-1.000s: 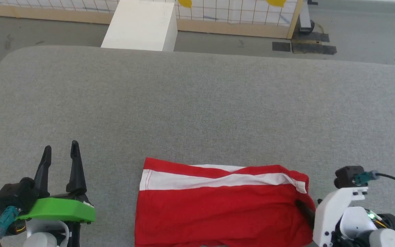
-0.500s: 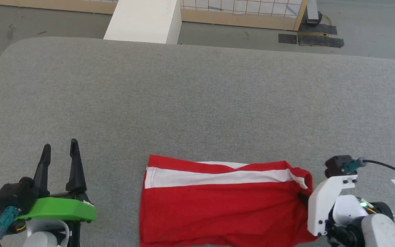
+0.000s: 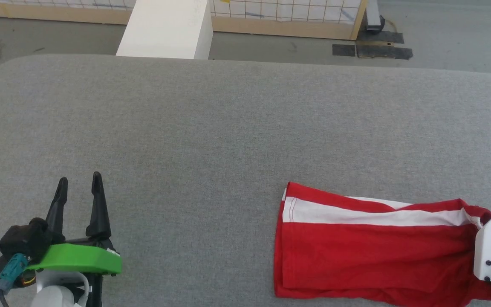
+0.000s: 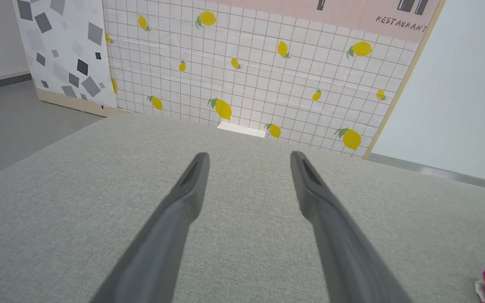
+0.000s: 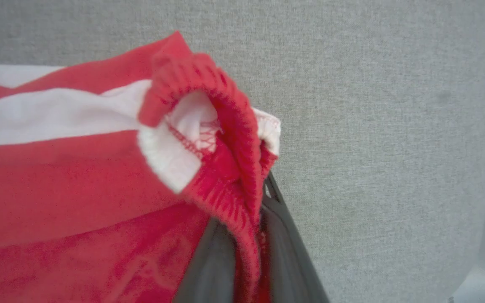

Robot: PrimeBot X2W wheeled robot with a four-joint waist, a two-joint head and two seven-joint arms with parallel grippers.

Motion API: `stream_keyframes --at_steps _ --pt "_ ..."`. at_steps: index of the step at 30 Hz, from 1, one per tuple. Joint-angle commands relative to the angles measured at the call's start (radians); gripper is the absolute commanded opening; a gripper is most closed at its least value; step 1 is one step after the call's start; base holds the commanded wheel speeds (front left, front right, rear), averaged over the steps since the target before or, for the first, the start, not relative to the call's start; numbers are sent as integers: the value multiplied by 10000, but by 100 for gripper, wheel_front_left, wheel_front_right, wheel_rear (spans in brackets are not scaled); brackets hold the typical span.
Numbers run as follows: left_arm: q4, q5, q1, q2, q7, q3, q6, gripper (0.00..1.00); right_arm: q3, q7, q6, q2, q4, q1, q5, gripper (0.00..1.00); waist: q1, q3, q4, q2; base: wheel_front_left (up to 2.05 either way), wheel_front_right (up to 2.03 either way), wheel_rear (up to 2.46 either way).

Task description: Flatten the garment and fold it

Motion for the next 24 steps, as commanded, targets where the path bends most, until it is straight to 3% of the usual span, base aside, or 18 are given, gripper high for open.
stream_keyframes --at_steps 1,6,7,11,16,24 --pt "49 170 -104 -3 -47 -11 -37 100 96 180 -17 -52 -175 -135 -70 0 0 -55 -31 92 0 0 0" --pt "123 255 -13 -2 -47 -39 -51 100 1014 1651 -17 -240 -1349 144 422 0 0 -235 -56 92 0 0 0" --pt "144 289 38 0 -47 -33 -55 100 1481 2534 -17 -217 -2418 353 1104 0 0 -323 -56 92 0 0 0" --pt "155 295 90 -16 -47 -22 -60 100 1964 3095 -17 270 -3464 537 1916 0 0 -359 -42 92 0 0 0" --pt "121 274 96 -60 -47 -54 -65 100 2742 2659 -17 976 -3551 320 2411 0 0 -246 47 92 0 0 0" --pt "208 156 -22 -61 -47 -70 -73 100 4146 843 -17 1223 -1757 -390 3161 0 0 -22 349 92 0 0 0"
